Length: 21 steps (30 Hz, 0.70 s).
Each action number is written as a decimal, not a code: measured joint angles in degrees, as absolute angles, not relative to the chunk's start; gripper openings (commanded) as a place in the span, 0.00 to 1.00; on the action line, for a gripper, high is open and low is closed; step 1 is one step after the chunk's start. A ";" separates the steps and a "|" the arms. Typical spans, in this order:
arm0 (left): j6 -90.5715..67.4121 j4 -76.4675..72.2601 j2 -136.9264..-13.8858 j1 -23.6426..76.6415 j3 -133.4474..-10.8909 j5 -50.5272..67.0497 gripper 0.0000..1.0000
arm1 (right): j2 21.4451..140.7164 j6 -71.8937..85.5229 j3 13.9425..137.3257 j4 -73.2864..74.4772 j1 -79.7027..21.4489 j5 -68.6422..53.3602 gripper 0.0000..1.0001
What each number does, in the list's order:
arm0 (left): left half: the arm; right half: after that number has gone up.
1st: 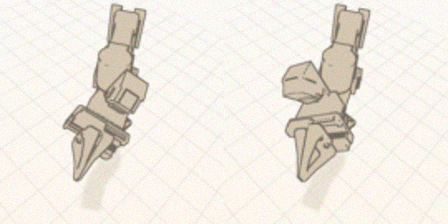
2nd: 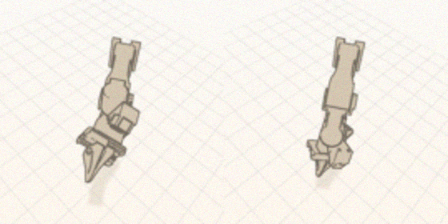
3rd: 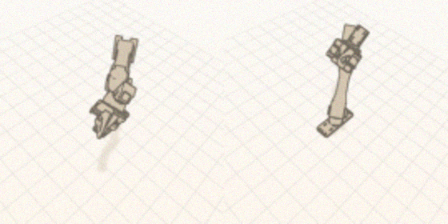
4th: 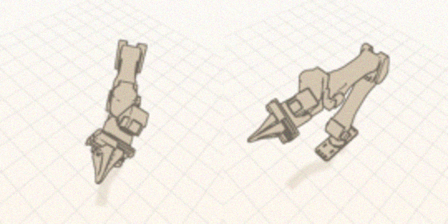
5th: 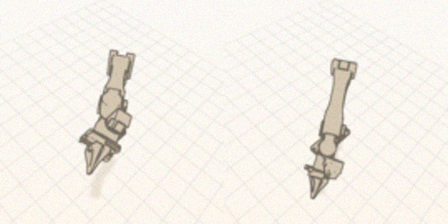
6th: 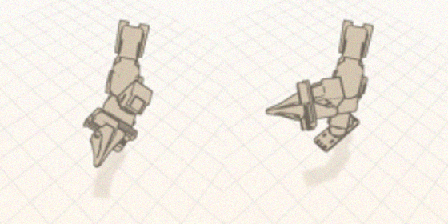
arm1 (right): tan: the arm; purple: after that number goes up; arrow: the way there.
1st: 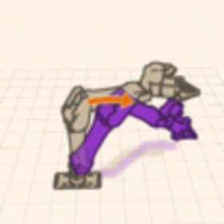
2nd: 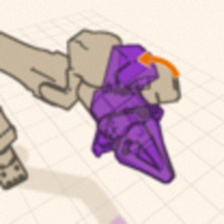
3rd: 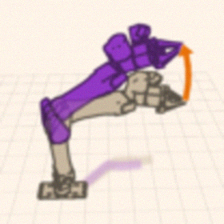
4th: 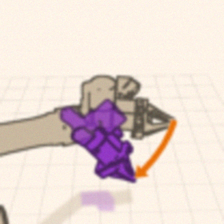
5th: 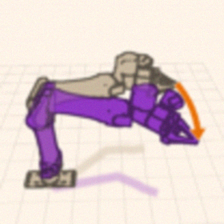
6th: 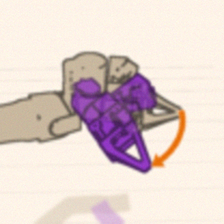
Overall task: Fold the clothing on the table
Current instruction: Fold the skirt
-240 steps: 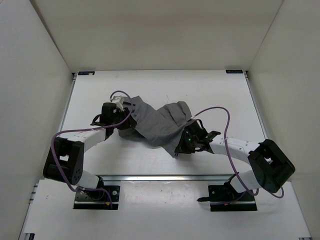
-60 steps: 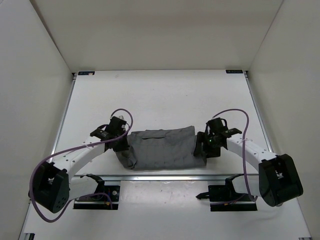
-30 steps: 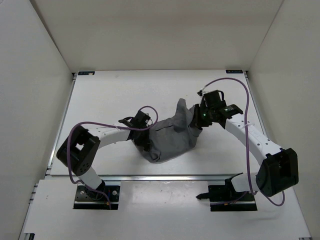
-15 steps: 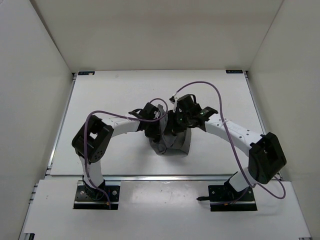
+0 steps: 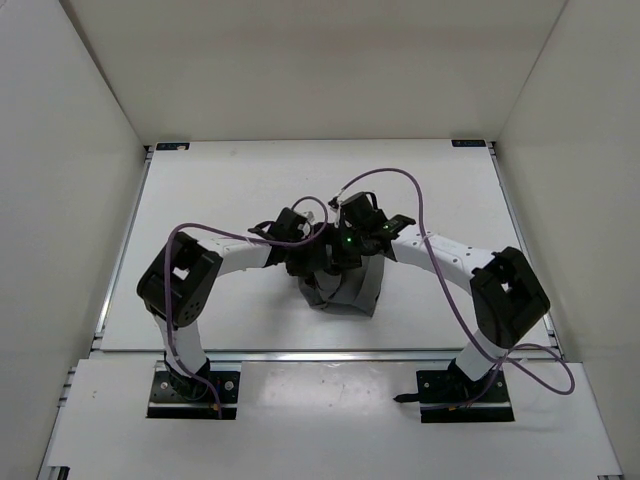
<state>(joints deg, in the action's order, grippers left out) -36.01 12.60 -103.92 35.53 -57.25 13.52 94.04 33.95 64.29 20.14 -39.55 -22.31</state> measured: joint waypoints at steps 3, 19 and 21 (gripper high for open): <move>-35.64 12.23 -103.42 34.65 -56.51 14.28 0.00 | 93.43 33.54 68.01 21.52 -38.79 -21.52 0.83; -28.25 26.11 -86.41 20.14 -56.45 12.36 0.61 | 76.31 31.79 54.68 20.58 -29.21 -16.56 0.00; -27.22 26.98 -85.10 20.95 -58.70 11.92 0.69 | 78.72 31.66 51.83 21.02 -29.23 -16.60 0.00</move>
